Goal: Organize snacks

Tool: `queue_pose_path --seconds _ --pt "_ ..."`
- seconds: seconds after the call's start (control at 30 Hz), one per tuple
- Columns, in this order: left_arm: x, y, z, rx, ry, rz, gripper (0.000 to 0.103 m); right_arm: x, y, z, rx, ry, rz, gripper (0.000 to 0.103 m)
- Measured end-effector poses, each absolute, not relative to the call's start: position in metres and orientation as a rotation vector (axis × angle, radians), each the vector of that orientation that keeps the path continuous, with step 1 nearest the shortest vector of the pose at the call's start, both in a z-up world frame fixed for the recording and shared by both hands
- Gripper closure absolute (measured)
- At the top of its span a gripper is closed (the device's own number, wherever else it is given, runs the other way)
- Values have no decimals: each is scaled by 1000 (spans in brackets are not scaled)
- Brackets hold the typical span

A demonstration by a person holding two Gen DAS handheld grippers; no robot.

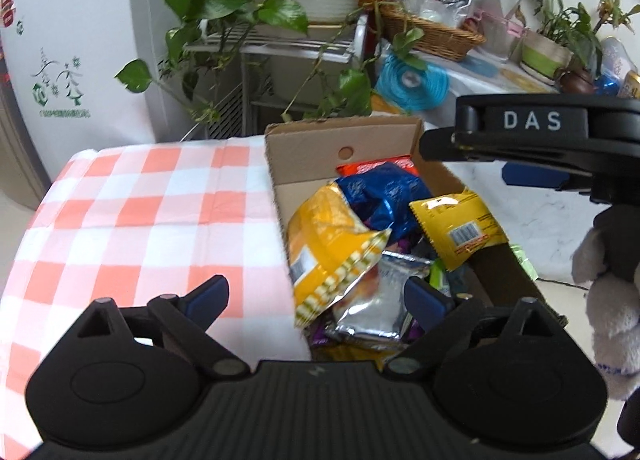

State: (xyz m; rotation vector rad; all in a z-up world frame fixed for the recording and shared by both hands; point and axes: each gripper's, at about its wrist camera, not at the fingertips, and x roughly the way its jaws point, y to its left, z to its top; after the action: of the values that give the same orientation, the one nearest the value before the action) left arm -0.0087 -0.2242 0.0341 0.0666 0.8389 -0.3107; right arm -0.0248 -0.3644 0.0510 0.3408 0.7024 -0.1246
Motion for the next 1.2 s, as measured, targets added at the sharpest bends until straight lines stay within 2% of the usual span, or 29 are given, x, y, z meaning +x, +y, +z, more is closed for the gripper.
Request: queue_pose_path --seconds 0.27,0.57,1.2 --pt "-13 -213 37 59 861 -273 7 -22 -362 46 316 755 -161 7" --pt "-15 -205 41 51 869 -219 3 -21 -353 40 226 826 -197 2" --pt "-7 -211 51 96 868 -87 2 -30 -346 37 97 889 -218 0"
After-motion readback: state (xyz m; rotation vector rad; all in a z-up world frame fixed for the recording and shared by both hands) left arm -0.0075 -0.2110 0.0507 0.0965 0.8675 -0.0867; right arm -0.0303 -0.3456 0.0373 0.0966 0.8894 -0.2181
